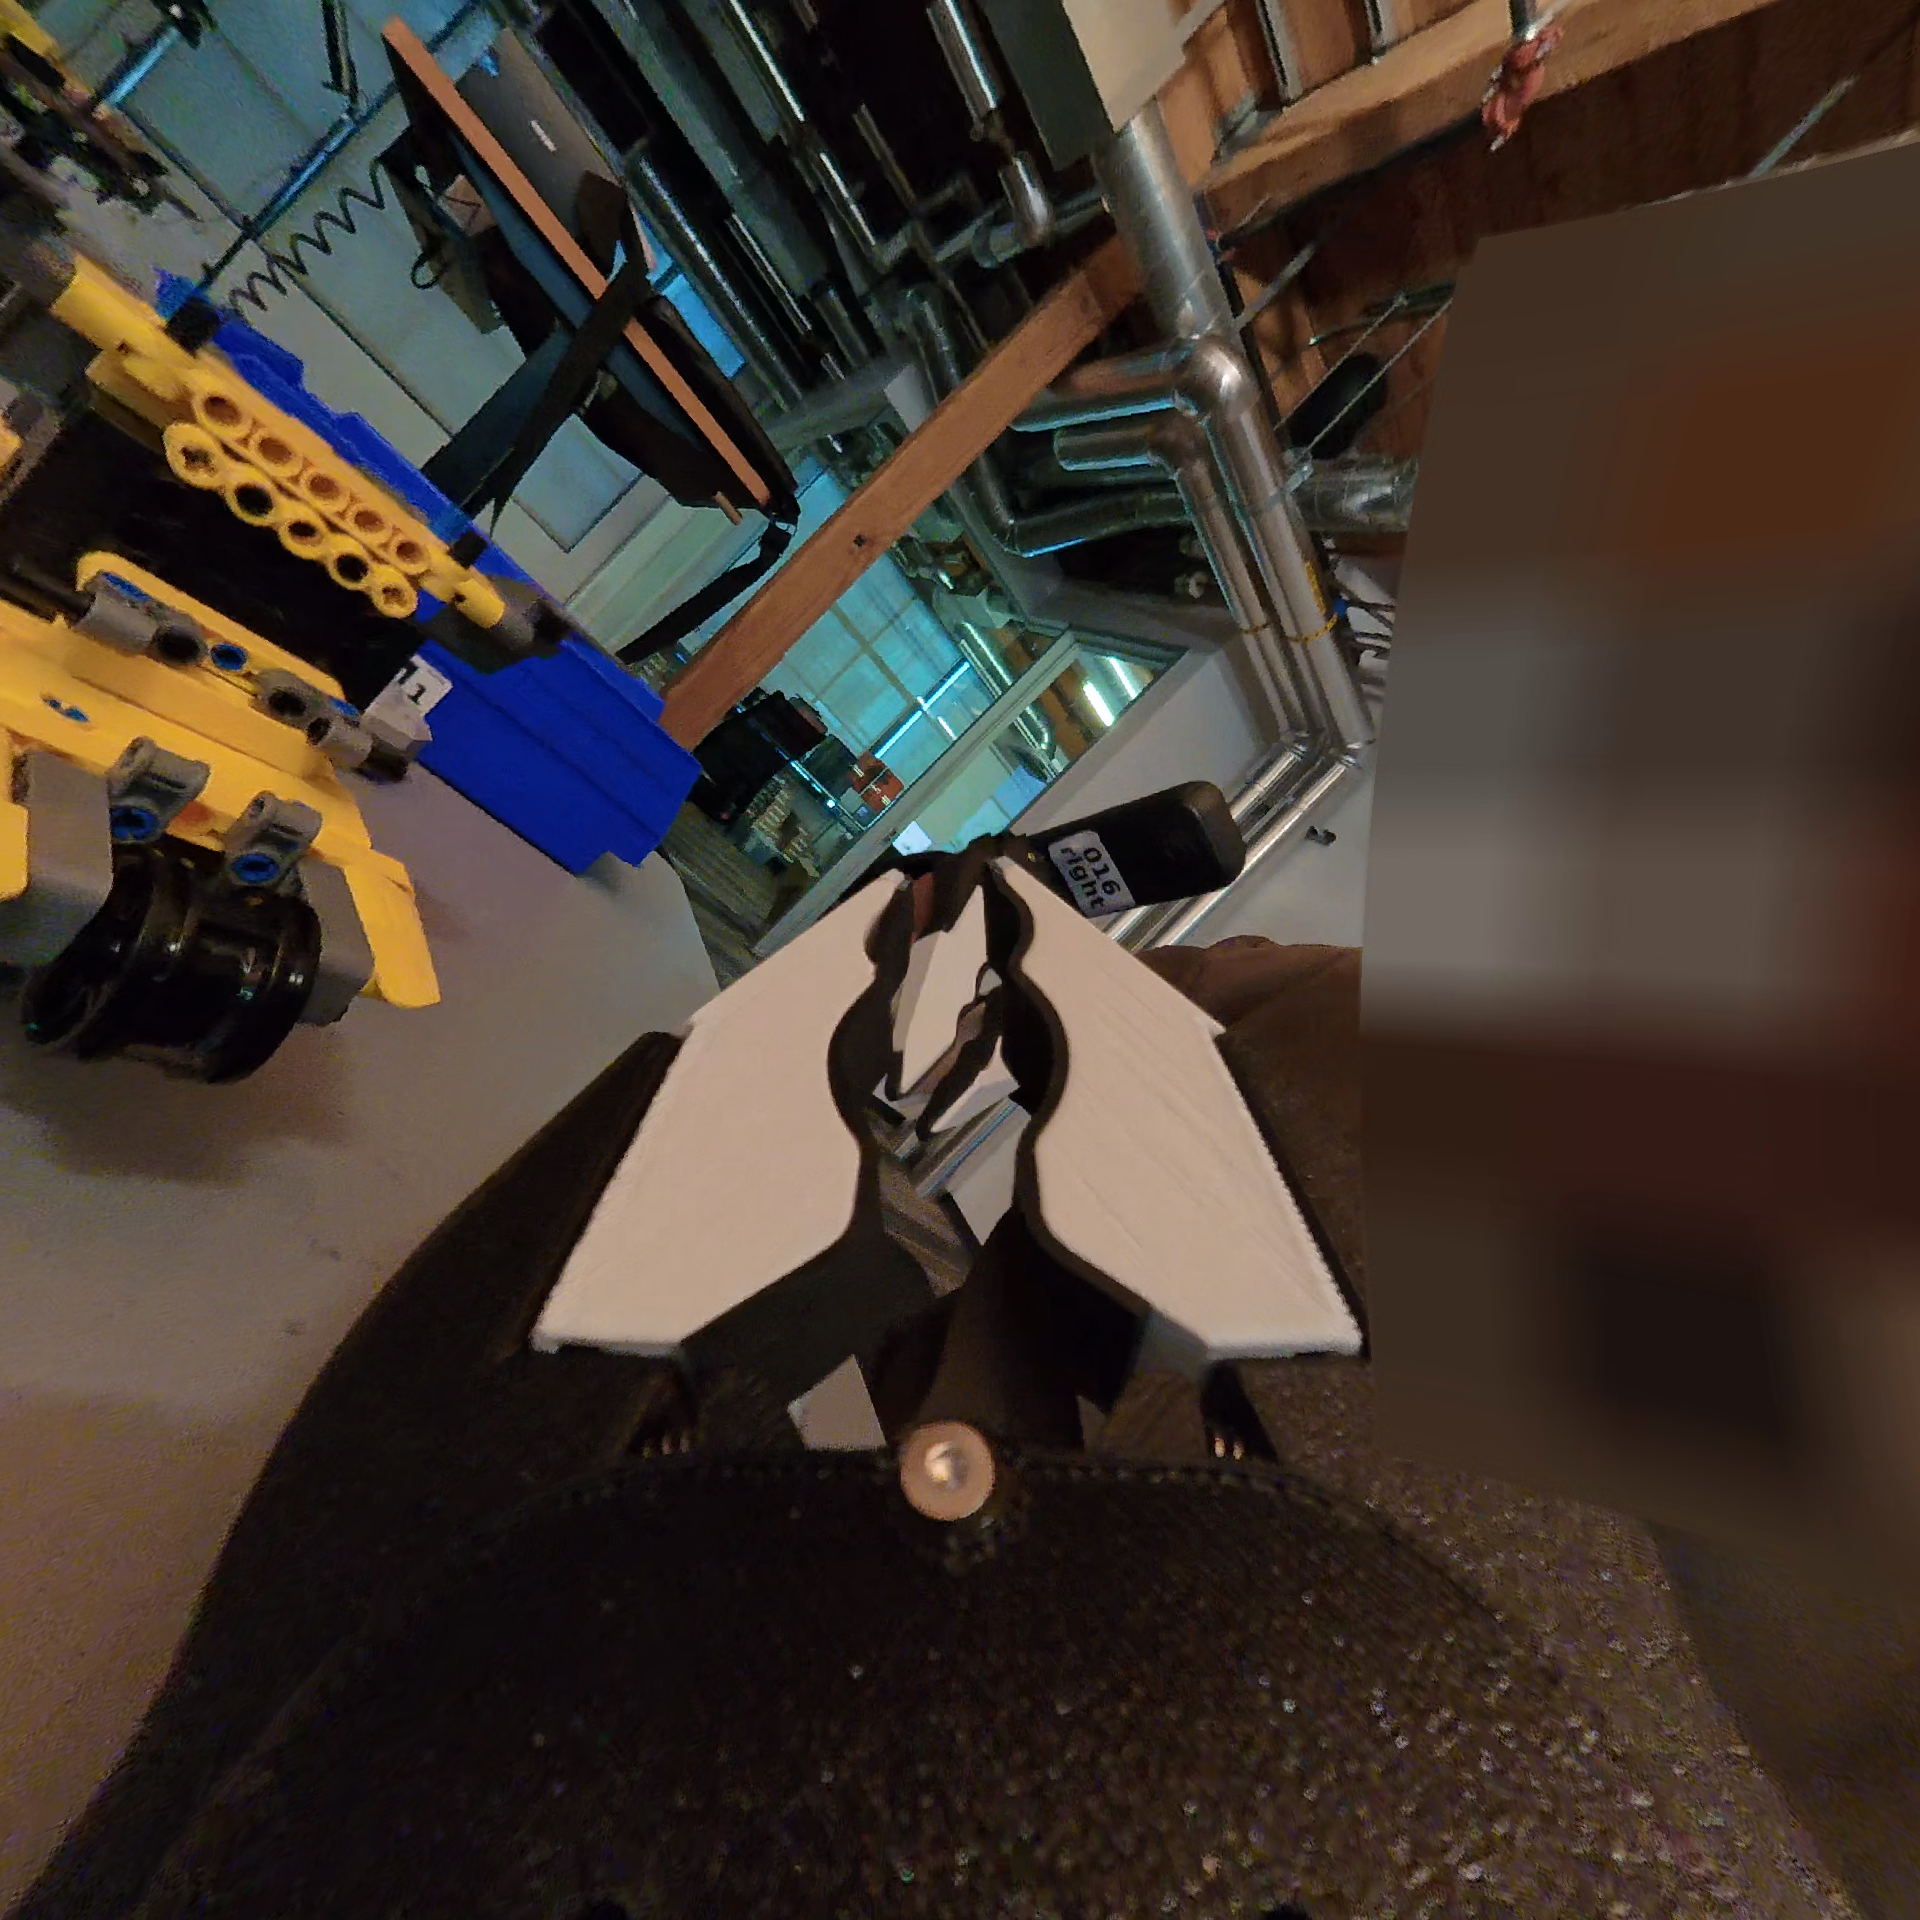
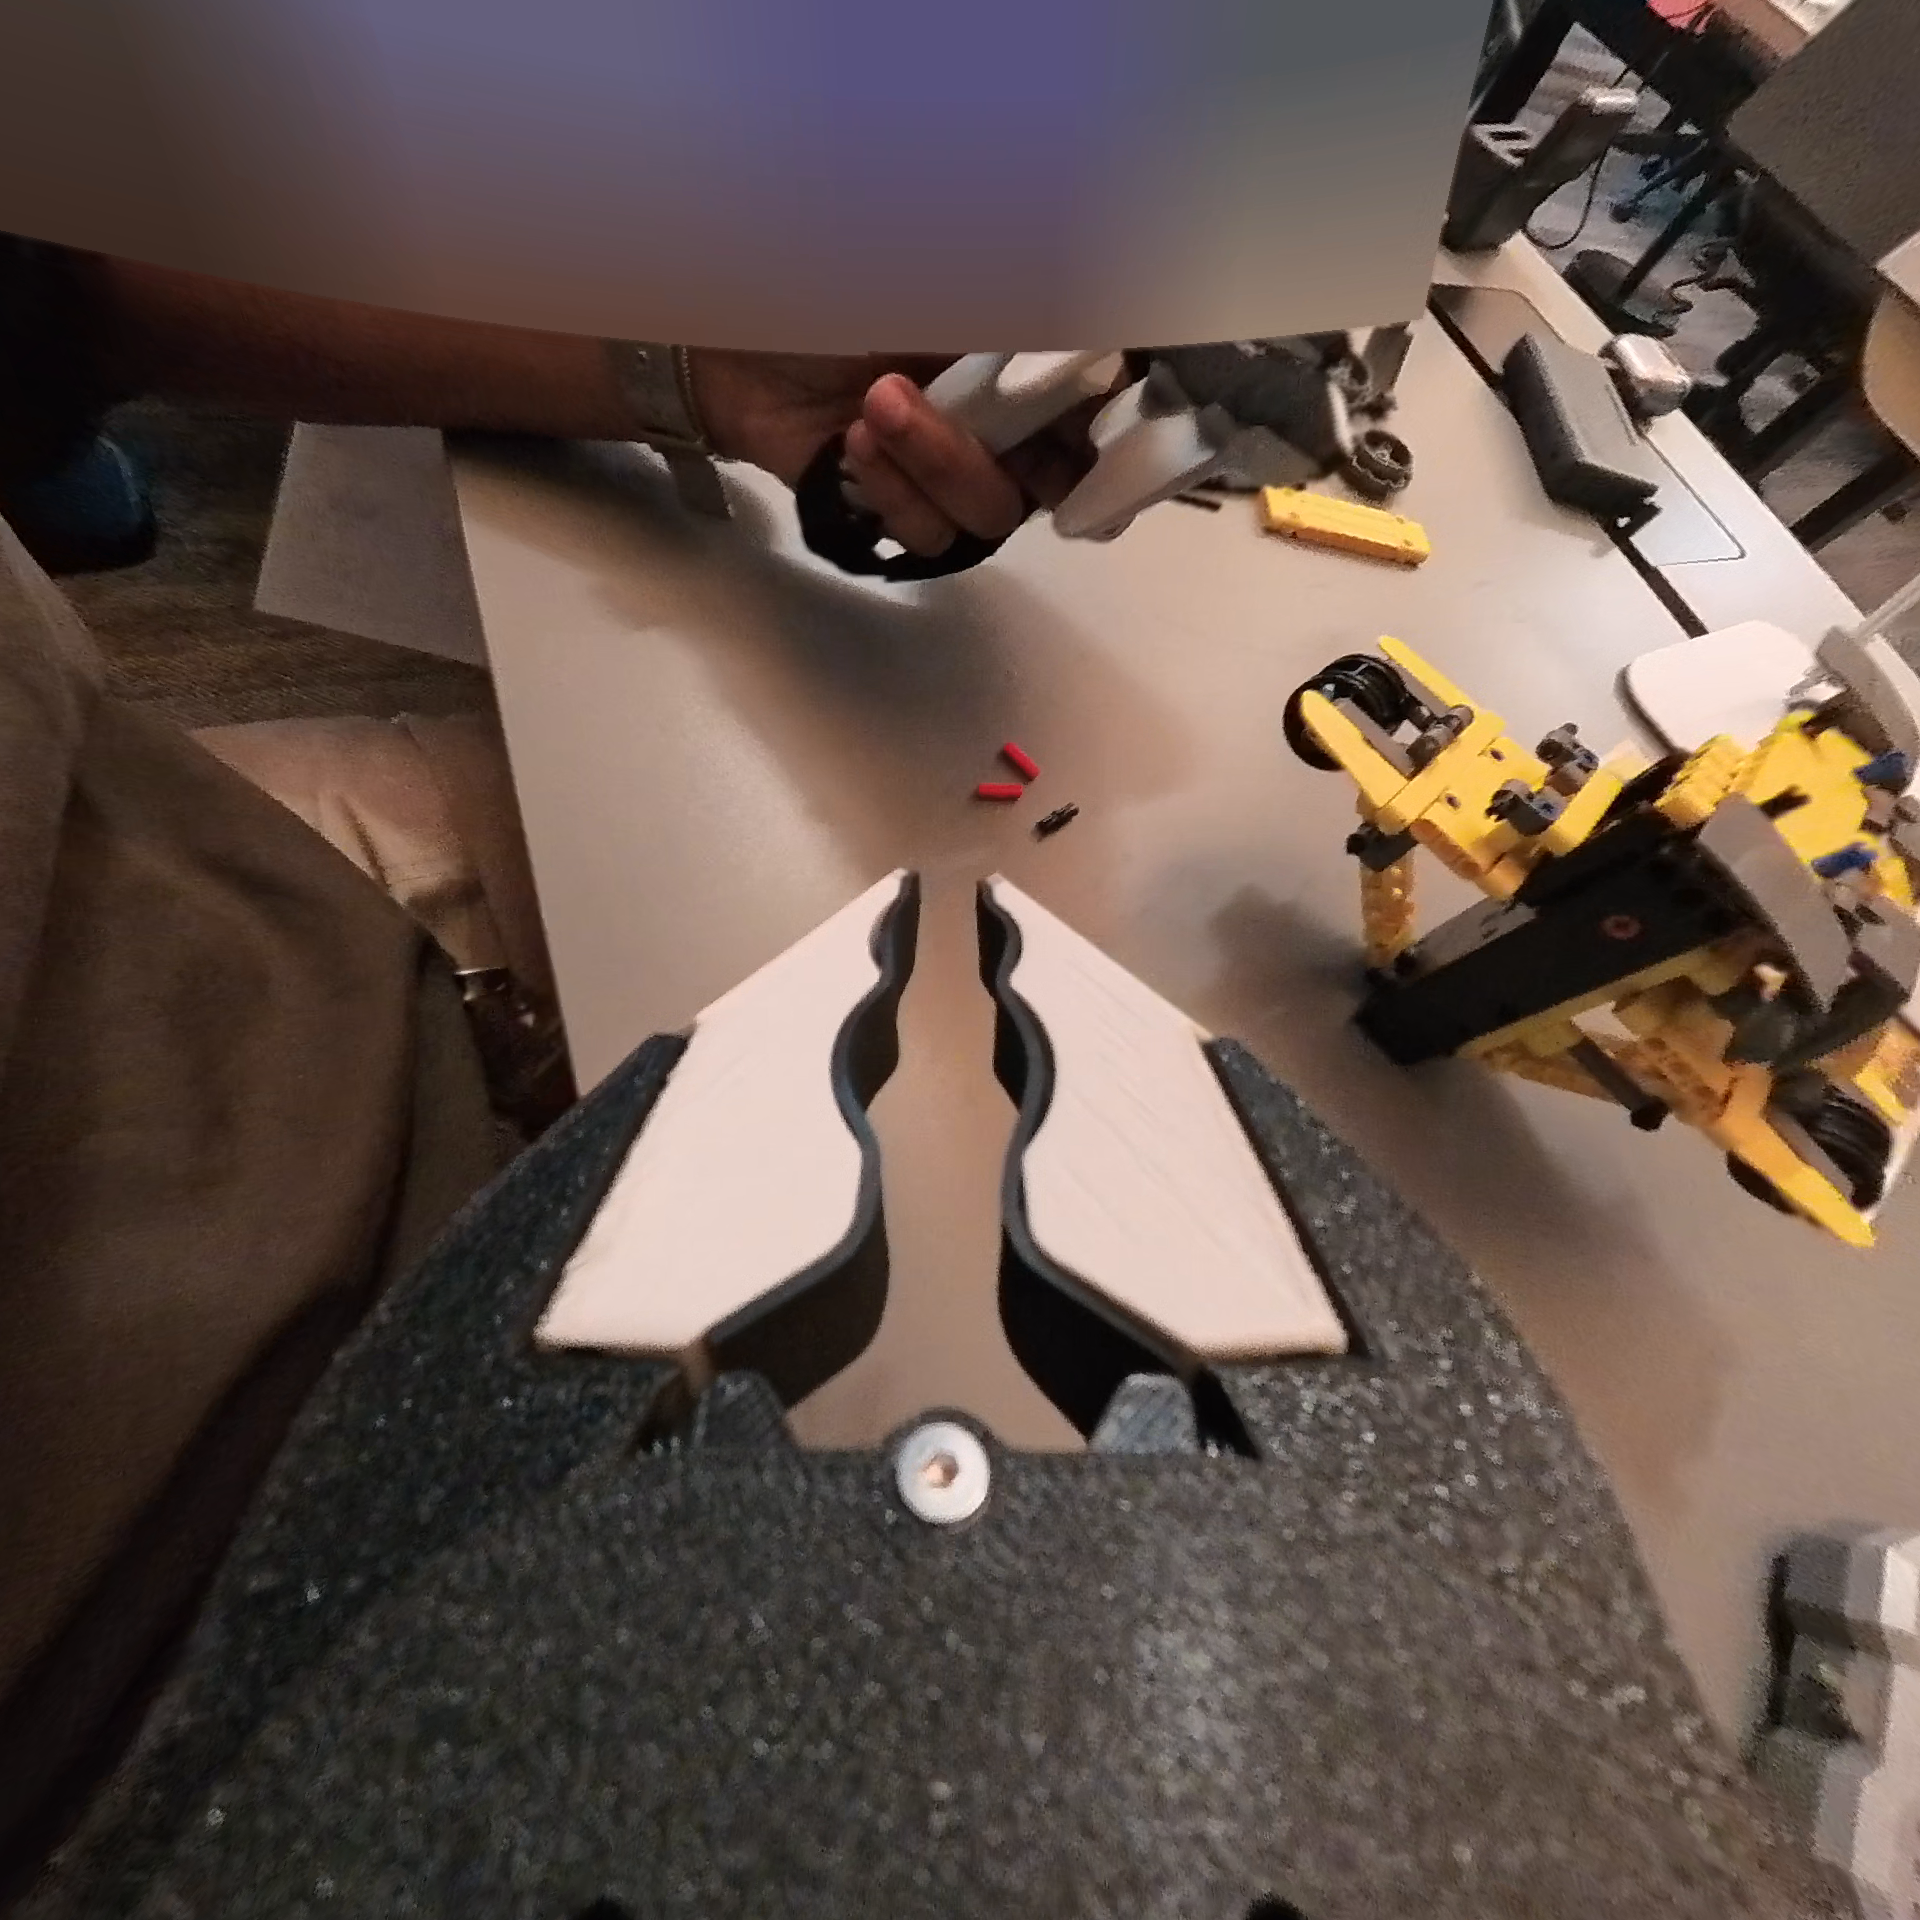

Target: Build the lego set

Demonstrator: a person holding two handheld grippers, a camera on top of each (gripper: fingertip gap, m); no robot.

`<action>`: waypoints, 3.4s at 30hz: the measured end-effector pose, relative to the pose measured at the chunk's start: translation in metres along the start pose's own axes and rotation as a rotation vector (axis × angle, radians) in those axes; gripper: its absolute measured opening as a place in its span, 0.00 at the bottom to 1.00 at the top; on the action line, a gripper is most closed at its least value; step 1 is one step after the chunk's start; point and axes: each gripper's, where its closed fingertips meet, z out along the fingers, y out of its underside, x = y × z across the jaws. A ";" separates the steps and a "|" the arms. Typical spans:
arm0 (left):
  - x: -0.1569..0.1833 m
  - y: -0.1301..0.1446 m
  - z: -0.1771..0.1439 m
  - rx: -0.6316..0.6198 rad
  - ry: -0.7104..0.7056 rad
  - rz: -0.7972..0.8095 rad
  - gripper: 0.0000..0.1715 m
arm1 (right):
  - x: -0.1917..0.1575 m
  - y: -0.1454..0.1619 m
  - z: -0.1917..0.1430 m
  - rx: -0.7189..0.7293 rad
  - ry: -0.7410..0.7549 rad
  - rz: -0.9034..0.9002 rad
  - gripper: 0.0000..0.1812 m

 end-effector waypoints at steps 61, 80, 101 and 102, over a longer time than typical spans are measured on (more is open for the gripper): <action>0.182 0.393 -0.097 0.793 -0.975 0.262 0.19 | -0.241 0.079 -0.124 -0.030 -0.259 -0.169 0.10; 0.190 0.389 -0.107 0.829 -1.018 0.304 0.19 | -0.247 0.090 -0.130 -0.039 -0.232 -0.153 0.10; 0.166 0.394 -0.096 0.653 -1.202 0.341 0.19 | -0.254 0.101 -0.130 -0.006 -0.249 -0.067 0.10; 0.164 0.395 -0.095 0.636 -1.213 0.343 0.19 | -0.256 0.102 -0.129 -0.003 -0.257 -0.051 0.10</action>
